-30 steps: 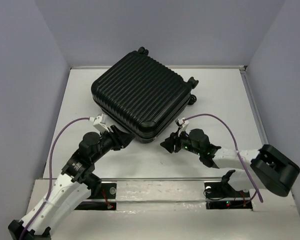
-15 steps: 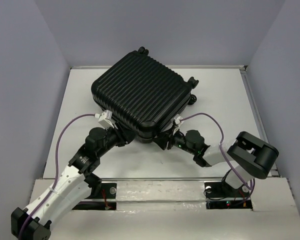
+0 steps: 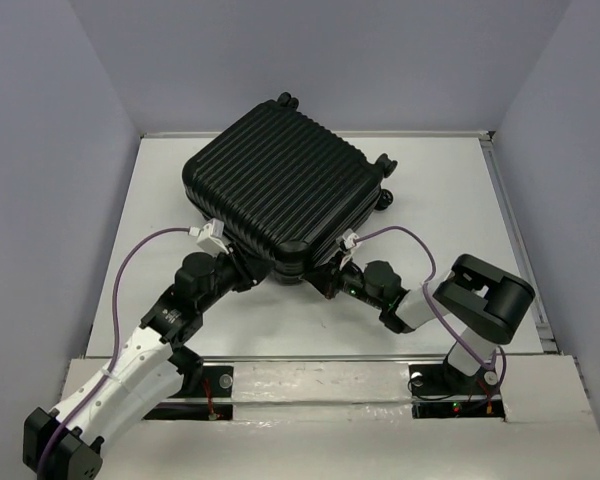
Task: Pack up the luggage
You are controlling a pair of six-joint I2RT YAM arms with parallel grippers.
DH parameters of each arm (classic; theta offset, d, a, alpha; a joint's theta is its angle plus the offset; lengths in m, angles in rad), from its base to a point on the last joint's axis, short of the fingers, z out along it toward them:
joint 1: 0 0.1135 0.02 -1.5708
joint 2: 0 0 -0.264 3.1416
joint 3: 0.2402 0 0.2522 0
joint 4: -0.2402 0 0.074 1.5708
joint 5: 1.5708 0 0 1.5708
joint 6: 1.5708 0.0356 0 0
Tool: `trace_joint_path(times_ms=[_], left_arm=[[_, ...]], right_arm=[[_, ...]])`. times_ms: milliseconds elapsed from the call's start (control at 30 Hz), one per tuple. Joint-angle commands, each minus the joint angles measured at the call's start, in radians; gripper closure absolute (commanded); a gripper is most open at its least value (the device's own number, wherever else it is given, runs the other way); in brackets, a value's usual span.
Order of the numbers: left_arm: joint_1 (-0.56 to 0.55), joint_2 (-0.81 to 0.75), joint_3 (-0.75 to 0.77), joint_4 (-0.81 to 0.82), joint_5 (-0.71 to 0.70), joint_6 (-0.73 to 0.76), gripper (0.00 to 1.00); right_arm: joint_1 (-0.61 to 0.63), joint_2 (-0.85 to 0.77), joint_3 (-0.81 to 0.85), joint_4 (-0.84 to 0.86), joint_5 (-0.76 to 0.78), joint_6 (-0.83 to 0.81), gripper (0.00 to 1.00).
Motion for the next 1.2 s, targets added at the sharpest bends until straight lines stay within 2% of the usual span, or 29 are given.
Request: trace_joint_path(times_ms=[0,167,267,300,433,533,767,867,900,933,1000,1067,1100,1167], left_arm=[[0.001,-0.005,-0.004,0.150,0.020,0.009,0.62],[0.000,0.116,0.019,0.215,0.053,0.005,0.65],[-0.012,0.181,0.066,0.284,0.062,-0.008,0.65],[-0.018,0.216,0.086,0.296,0.051,-0.008,0.65],[-0.078,0.298,0.197,0.298,0.014,0.006,0.65],[-0.123,0.340,0.271,0.287,0.007,0.011,0.65],[-0.150,0.339,0.303,0.235,0.022,-0.015,0.65],[-0.150,0.342,0.337,0.207,0.031,-0.009,0.64],[-0.152,0.340,0.358,0.194,0.037,-0.008,0.62],[-0.150,0.340,0.378,0.165,0.036,0.002,0.60],[-0.150,0.333,0.454,0.069,0.002,0.051,0.54],[-0.143,0.323,0.520,-0.015,-0.058,0.093,0.48],[-0.134,0.320,0.585,-0.086,-0.072,0.135,0.40],[-0.088,0.329,0.674,-0.144,-0.085,0.187,0.30]], right_arm=[[0.007,0.002,0.020,0.230,0.066,0.020,0.93],[0.051,-0.051,-0.004,0.160,0.098,0.011,0.93],[0.160,-0.096,0.024,0.022,0.177,-0.048,0.93],[0.236,-0.117,0.050,-0.063,0.203,-0.065,0.93],[0.404,-0.144,0.127,-0.257,0.322,-0.106,0.93],[0.458,-0.119,0.220,-0.325,0.351,-0.116,0.93],[0.481,-0.118,0.268,-0.296,0.401,-0.101,0.93],[0.481,-0.038,0.297,-0.189,0.470,-0.113,0.93],[0.481,-0.006,0.302,-0.072,0.480,-0.121,0.93],[0.481,0.023,0.314,-0.048,0.477,-0.125,0.93],[0.481,0.071,0.343,-0.022,0.475,-0.118,0.93],[0.493,0.048,0.299,0.026,0.477,-0.106,0.93],[0.493,0.025,0.224,0.046,0.489,-0.077,0.93],[0.493,-0.082,0.088,0.039,0.509,-0.049,0.93]])
